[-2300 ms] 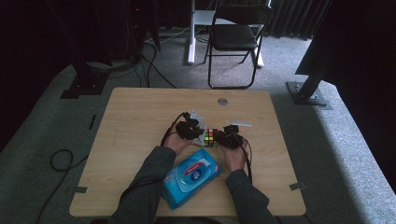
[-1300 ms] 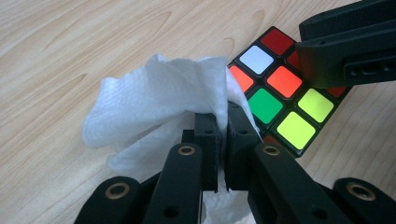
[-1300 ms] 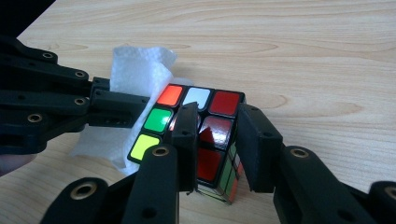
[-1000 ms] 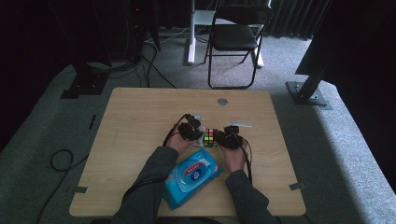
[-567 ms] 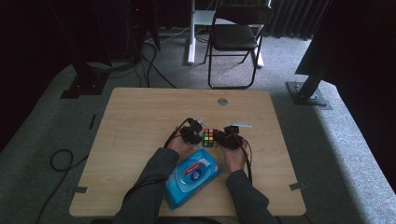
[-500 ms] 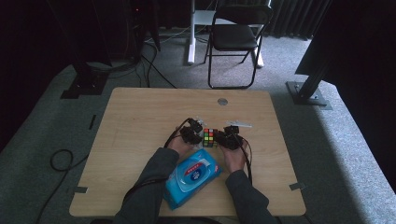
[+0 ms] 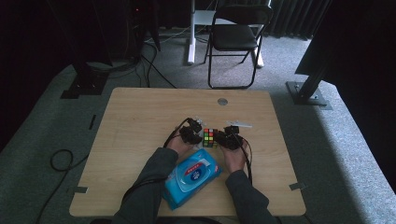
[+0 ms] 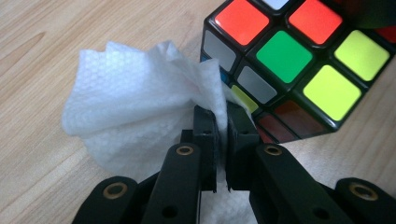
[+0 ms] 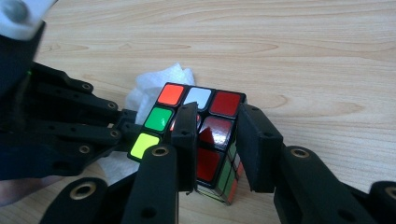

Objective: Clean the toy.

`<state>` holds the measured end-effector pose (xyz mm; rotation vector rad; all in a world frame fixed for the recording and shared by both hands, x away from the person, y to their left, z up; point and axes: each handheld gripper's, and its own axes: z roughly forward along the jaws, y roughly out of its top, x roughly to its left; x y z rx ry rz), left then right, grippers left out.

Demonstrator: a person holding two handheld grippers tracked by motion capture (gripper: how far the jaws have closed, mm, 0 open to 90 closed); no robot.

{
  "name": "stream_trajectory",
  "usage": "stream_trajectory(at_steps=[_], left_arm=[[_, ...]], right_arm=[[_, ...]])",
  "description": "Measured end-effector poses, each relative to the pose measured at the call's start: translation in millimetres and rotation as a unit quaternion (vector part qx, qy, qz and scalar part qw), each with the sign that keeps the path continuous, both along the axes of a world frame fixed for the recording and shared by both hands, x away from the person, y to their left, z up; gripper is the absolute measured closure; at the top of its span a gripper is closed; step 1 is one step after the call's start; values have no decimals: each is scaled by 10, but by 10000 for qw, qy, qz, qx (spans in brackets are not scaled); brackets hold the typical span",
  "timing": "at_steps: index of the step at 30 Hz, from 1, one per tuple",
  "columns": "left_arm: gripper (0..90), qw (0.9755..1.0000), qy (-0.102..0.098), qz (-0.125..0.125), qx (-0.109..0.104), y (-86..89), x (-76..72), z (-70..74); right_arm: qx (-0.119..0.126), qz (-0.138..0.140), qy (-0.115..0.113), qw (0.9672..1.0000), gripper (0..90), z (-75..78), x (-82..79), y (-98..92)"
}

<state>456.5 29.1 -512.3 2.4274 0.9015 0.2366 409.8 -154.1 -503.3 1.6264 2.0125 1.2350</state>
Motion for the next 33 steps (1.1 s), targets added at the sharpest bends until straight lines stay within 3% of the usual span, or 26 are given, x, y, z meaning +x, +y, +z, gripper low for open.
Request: stream_trajectory(at_steps=[11, 24, 33], left_arm=[[848, 9994, -219, -128, -229, 62, -91, 185], [847, 9980, -284, -215, -530, 98, -157, 311], [848, 9985, -243, -209, -452, 76, -144, 276]], right_arm=[[-5, -23, -15, 10000, 695, -1, -6, 6], [22, -33, -13, 10000, 695, -4, -9, 5], [17, -43, -11, 10000, 695, -3, -10, 8]])
